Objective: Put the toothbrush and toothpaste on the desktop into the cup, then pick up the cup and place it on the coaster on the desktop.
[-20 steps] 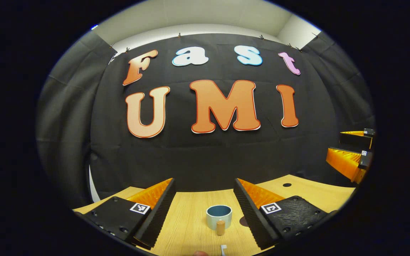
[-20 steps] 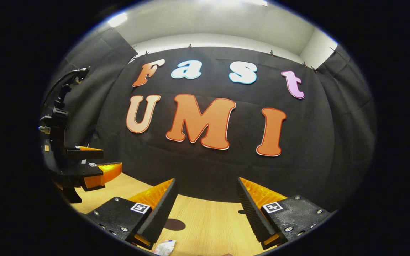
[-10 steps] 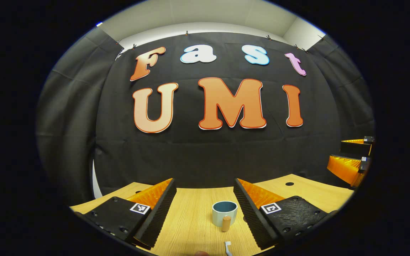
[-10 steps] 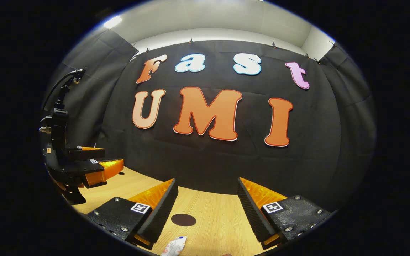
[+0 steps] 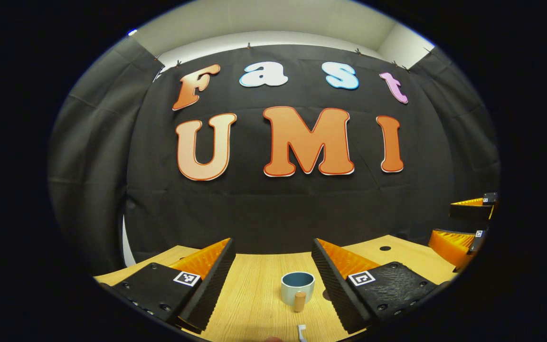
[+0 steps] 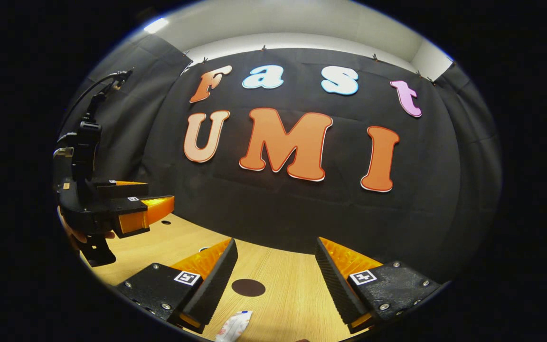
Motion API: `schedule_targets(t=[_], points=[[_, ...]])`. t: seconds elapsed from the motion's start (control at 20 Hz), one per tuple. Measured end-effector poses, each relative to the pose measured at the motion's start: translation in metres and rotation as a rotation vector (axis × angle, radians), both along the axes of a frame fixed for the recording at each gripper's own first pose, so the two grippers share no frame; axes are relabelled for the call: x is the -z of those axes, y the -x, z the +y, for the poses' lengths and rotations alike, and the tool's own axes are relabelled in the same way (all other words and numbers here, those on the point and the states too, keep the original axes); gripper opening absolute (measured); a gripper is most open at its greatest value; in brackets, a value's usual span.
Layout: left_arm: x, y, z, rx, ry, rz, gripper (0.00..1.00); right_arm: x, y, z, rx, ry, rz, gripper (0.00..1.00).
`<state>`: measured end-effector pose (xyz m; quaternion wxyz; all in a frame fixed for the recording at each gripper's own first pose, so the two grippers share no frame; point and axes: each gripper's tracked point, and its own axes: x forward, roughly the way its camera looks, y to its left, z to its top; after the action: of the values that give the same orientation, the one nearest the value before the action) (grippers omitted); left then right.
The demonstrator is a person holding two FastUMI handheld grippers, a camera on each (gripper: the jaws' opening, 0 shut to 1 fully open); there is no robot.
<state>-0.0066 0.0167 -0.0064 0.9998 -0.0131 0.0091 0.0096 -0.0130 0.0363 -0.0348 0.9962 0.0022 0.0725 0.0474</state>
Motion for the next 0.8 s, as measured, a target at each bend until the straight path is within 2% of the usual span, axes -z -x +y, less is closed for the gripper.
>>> schedule_targets(t=[0.3,0.55,0.8], points=[[0.037,0.0,-0.017,0.059,-0.005,0.109,0.97,0.042,0.008,0.005,-0.001,-0.009,0.17,0.95],[0.075,0.004,-0.024,0.087,0.004,0.229,0.97,0.068,0.014,0.013,-0.011,-0.04,0.28,0.88],[0.109,0.01,-0.033,0.136,-0.022,0.355,0.97,0.107,0.023,0.025,-0.029,-0.079,0.449,0.8]])
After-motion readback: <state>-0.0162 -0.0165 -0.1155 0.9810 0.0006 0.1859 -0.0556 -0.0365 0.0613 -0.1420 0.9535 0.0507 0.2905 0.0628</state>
